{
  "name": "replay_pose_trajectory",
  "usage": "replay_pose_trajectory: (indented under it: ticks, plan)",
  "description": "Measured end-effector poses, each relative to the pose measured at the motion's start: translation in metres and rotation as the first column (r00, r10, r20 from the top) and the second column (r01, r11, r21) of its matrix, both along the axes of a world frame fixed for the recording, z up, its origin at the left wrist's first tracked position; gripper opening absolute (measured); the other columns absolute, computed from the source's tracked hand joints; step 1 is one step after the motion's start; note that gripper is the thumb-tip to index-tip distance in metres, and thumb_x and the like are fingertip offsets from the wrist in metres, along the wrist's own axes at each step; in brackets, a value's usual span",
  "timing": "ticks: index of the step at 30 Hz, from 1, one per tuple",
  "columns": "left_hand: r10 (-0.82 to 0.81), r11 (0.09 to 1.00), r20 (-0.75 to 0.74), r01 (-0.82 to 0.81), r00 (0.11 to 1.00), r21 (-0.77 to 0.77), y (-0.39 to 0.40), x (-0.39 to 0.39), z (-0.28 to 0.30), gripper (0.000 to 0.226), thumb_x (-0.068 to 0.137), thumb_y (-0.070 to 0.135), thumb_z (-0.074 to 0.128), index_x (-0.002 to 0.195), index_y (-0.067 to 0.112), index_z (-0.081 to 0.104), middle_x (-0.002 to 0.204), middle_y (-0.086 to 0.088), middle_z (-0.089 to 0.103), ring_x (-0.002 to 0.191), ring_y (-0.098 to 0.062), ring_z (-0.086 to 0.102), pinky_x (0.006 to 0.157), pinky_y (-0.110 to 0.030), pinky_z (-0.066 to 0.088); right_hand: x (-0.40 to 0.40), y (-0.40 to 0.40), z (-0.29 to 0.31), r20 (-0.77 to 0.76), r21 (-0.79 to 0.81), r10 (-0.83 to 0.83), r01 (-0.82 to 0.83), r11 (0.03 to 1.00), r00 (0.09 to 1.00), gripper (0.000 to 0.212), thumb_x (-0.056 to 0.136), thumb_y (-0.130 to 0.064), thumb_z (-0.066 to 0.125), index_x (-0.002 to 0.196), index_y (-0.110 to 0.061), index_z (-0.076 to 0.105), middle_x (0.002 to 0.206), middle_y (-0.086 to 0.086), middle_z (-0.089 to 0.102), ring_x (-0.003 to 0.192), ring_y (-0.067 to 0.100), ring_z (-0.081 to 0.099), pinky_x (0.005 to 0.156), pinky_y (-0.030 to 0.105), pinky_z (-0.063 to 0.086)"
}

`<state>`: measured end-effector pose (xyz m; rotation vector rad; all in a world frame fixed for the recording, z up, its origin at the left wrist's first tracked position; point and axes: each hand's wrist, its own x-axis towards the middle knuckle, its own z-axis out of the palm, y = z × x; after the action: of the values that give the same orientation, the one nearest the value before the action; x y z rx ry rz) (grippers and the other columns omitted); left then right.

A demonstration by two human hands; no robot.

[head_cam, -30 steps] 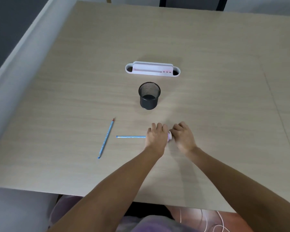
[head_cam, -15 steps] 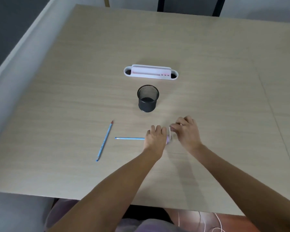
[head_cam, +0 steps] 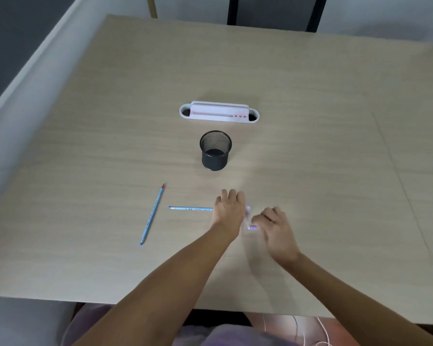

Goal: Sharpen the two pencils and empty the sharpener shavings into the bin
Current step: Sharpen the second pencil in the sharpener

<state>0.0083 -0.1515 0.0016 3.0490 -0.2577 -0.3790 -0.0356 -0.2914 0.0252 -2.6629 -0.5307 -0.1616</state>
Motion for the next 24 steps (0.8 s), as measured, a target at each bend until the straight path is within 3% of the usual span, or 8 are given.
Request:
replay_pose_trajectory:
  ticks: [2,4,6,9,12,16,19,24]
  plan:
    - [0.014,1.000,0.006,-0.014,1.000,0.001,0.001,0.000,0.001,0.059,0.060,0.001,0.074,0.108,0.009,0.040,0.109,-0.009,0.050,0.101,-0.027,0.046,0.070,-0.028,0.037,0.036,0.014,0.027,0.111,0.060,-0.003,-0.003,0.998,0.994,0.027,0.077,0.005,0.043,0.072,-0.009,0.066,0.070,0.008,0.060,0.062,0.026,0.047,0.061,0.037,0.038]
    - [0.006,1.000,-0.037,-0.006,0.999,0.005,0.000,-0.002,0.002,0.063,0.059,0.005,0.076,0.110,0.009,0.040,0.110,-0.008,0.050,0.101,-0.027,0.046,0.071,-0.028,0.039,0.073,0.025,0.048,0.091,0.024,-0.079,0.077,0.997,0.993,0.021,0.082,0.005,0.048,0.075,-0.005,0.065,0.077,0.013,0.061,0.067,0.031,0.050,0.063,0.039,0.043]
    - [-0.006,1.000,-0.007,0.006,1.000,0.024,0.001,0.000,-0.001,0.066,0.057,0.005,0.078,0.110,0.009,0.040,0.109,-0.008,0.050,0.100,-0.026,0.047,0.071,-0.028,0.038,0.095,0.030,0.048,-0.101,-0.030,-0.151,0.149,0.988,0.983,0.016,0.088,0.000,0.051,0.082,-0.002,0.065,0.088,0.018,0.059,0.078,0.035,0.053,0.068,0.040,0.044]
    - [0.000,1.000,-0.014,0.000,1.000,-0.010,0.001,0.001,-0.003,0.060,0.060,0.001,0.073,0.110,0.007,0.040,0.110,-0.010,0.050,0.101,-0.028,0.047,0.072,-0.029,0.040,0.079,0.016,0.022,-0.440,-0.164,-0.175,0.112,0.980,0.881,0.020,0.091,-0.003,0.046,0.085,-0.004,0.065,0.095,0.016,0.062,0.089,0.033,0.058,0.068,0.028,0.037]
    - [0.009,1.000,0.005,-0.009,1.000,-0.021,0.002,0.000,-0.003,0.056,0.062,-0.003,0.070,0.109,0.007,0.041,0.108,-0.011,0.051,0.101,-0.029,0.047,0.073,-0.030,0.040,0.041,0.000,0.002,-0.644,-0.089,-0.025,-0.042,0.995,0.764,0.030,0.091,-0.003,0.045,0.065,-0.012,0.057,0.073,0.005,0.059,0.074,0.028,0.052,0.066,0.026,0.033]
    - [0.011,1.000,0.011,-0.011,1.000,-0.017,0.002,-0.001,-0.002,0.053,0.063,-0.002,0.070,0.108,0.007,0.041,0.107,-0.010,0.052,0.100,-0.028,0.048,0.071,-0.029,0.039,0.019,-0.005,-0.001,-0.604,0.002,0.090,-0.112,0.994,0.792,0.022,0.095,-0.009,0.048,0.079,0.002,0.057,0.074,0.009,0.051,0.068,0.023,0.044,0.064,0.030,0.033]
    - [-0.008,1.000,0.033,0.008,0.999,-0.007,0.002,-0.001,-0.001,0.053,0.064,-0.001,0.069,0.108,0.007,0.041,0.107,-0.010,0.052,0.100,-0.028,0.048,0.070,-0.028,0.039,0.017,-0.005,0.003,-0.523,-0.036,0.155,-0.204,0.978,0.838,0.022,0.098,-0.012,0.044,0.087,0.000,0.059,0.077,0.006,0.047,0.069,0.022,0.044,0.066,0.033,0.036]
    - [-0.019,1.000,0.019,0.019,1.000,-0.011,-0.001,-0.002,-0.001,0.052,0.068,0.005,0.070,0.109,0.007,0.038,0.109,-0.011,0.050,0.102,-0.029,0.046,0.074,-0.031,0.042,0.047,-0.010,0.017,-0.330,-0.103,0.140,-0.183,0.978,0.933,0.016,0.092,-0.007,0.053,0.081,-0.006,0.065,0.078,0.010,0.057,0.074,0.026,0.056,0.067,0.035,0.045]
